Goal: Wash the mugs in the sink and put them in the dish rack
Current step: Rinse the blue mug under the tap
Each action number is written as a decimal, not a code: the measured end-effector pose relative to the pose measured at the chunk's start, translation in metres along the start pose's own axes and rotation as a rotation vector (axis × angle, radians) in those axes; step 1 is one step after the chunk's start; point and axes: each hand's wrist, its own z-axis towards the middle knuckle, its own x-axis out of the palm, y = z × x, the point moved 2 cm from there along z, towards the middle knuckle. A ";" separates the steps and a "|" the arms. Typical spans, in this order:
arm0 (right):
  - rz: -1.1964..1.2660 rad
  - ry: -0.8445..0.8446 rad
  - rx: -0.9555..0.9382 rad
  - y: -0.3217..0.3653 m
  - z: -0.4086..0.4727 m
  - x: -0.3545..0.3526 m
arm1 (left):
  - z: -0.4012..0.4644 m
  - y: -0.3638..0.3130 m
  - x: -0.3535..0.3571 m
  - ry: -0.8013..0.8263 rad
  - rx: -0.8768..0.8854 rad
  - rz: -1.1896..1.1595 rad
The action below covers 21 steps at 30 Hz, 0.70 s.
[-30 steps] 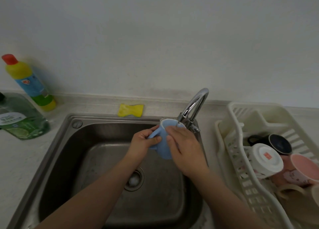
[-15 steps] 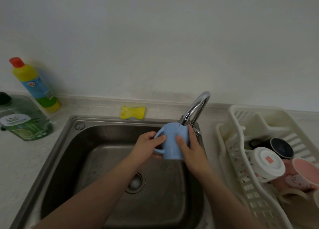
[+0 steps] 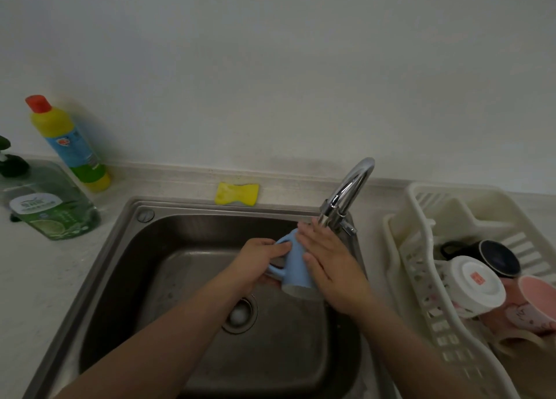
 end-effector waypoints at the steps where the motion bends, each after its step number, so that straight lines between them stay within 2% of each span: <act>1: -0.009 -0.016 0.035 0.001 0.007 -0.001 | -0.001 0.001 0.002 0.005 -0.001 -0.003; 6: -0.047 0.107 -0.224 0.011 -0.020 0.008 | -0.004 0.000 -0.006 0.008 -0.002 -0.021; 10: 0.093 -0.055 0.053 -0.001 0.010 -0.002 | -0.002 0.001 -0.004 0.020 -0.002 0.001; 13: 0.046 0.029 -0.138 0.020 -0.016 0.007 | -0.002 -0.002 -0.004 0.008 -0.017 -0.055; 15: 0.031 0.095 -0.195 0.020 -0.031 0.013 | -0.002 0.001 -0.004 0.005 -0.030 -0.053; 16: 0.081 0.071 -0.149 0.015 -0.026 0.013 | -0.001 0.003 -0.003 0.002 -0.037 -0.054; 19: 0.325 -0.028 0.168 -0.001 -0.001 0.007 | 0.001 0.007 0.002 -0.038 -0.064 -0.122; 21: 0.362 0.011 0.190 0.013 -0.008 0.010 | 0.001 0.006 0.002 -0.082 -0.085 -0.197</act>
